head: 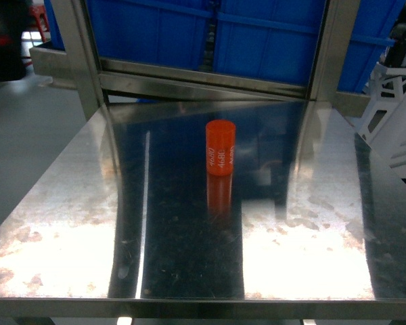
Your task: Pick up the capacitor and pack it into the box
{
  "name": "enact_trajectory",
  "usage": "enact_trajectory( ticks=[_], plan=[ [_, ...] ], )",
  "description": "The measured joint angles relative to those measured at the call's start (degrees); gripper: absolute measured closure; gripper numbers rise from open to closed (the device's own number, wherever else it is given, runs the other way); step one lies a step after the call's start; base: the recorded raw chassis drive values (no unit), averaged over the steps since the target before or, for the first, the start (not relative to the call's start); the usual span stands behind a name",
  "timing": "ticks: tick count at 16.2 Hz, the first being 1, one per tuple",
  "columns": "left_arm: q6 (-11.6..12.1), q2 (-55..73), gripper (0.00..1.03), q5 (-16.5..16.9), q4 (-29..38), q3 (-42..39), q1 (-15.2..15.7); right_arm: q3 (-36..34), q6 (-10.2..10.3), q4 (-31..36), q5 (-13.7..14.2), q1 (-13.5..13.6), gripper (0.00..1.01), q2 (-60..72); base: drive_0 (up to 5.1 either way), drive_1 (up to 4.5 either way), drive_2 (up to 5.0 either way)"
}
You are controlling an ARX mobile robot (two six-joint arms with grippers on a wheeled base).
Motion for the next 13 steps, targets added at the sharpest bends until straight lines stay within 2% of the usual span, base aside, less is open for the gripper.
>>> enact_trajectory(
  ticks=[1, 3, 4, 7, 13],
  plan=[
    [-0.1, 1.5, 0.05, 0.0, -0.1, 0.9, -0.3, 0.0, 0.0, 0.0, 0.0, 0.0, 0.03, 0.0, 0.0, 0.0, 0.0],
    [-0.6, 13.2, 0.05, -0.9, -1.6, 8.7, -2.8, 0.0, 0.0, 0.0, 0.0, 0.0, 0.03, 0.0, 0.0, 0.0, 0.0],
    [-1.0, 21.3, 0.05, -1.2, -3.3, 15.3, -4.6, 0.0, 0.0, 0.0, 0.0, 0.0, 0.03, 0.0, 0.0, 0.0, 0.0],
    [-1.4, 34.1, 0.05, -0.8, -5.7, 29.1, -8.7, 0.0, 0.0, 0.0, 0.0, 0.0, 0.03, 0.0, 0.0, 0.0, 0.0],
    [-1.9, 43.5, 0.05, 0.5, -10.1, 38.9, -12.1, 0.0, 0.0, 0.0, 0.0, 0.0, 0.03, 0.0, 0.0, 0.0, 0.0]
  ],
)
